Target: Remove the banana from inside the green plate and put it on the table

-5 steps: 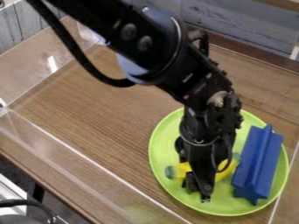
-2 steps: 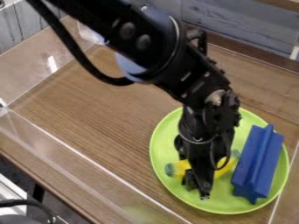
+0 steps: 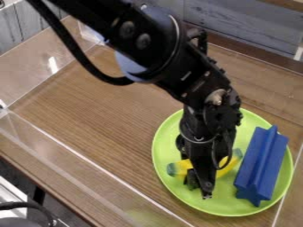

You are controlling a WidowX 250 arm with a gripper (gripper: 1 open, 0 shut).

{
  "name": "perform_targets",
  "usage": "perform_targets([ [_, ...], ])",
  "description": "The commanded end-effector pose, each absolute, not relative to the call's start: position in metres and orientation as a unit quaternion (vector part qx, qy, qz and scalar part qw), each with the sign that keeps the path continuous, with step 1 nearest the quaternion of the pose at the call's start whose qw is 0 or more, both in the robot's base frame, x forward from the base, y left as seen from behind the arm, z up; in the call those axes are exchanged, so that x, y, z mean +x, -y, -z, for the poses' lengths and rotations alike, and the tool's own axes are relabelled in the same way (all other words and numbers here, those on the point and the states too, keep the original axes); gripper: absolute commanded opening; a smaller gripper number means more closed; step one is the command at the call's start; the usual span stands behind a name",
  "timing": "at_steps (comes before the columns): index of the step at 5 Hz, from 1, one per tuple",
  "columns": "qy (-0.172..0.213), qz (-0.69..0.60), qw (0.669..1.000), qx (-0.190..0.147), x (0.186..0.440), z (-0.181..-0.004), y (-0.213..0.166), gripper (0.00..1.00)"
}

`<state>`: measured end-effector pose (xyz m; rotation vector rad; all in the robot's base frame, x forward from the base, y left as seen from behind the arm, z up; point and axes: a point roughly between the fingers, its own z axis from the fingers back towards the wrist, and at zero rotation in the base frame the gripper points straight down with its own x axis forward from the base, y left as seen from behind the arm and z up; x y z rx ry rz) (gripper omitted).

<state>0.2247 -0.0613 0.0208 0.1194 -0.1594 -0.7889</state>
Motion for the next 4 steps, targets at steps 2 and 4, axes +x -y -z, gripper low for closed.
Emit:
perform_targets([
  [2,0.069,0.381,0.92,0.063,0.2248,-0.0135,0.0525,0.0],
  [4,0.069,0.379,0.921,0.063,0.2248,-0.0115,0.0499,0.0],
])
